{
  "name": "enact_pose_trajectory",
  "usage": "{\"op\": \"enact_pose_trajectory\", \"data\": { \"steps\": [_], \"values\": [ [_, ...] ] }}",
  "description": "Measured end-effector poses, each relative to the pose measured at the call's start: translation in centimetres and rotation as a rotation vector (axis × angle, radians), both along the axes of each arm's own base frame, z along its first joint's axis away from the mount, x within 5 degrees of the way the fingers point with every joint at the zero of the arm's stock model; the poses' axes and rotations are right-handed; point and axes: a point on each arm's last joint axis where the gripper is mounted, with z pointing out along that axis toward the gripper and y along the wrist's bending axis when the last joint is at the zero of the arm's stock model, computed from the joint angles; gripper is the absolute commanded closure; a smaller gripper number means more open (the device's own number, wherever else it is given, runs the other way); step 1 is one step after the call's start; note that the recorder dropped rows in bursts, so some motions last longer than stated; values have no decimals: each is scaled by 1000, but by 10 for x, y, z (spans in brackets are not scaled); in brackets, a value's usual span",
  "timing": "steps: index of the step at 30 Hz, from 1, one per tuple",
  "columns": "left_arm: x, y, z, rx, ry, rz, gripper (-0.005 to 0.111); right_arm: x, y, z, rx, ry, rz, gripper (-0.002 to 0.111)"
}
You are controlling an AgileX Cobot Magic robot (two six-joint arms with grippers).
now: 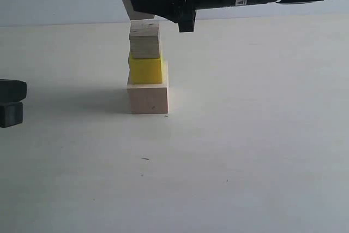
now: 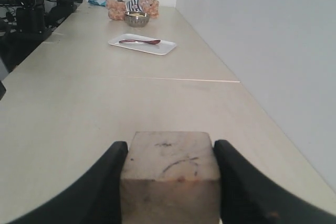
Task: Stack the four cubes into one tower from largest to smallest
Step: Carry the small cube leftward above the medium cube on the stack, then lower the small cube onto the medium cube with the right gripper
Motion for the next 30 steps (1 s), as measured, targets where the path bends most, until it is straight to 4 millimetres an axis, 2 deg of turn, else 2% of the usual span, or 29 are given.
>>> {"op": "enact_pose_trajectory", "data": {
  "steps": [19, 30],
  "values": [
    [0, 0, 0, -1, -1, 0, 107, 1, 7, -2, -34, -7, -37, 108],
    [0, 0, 0, 4, 6, 2, 107, 6, 7, -16, -92, -4, -51, 108]
  ]
}}
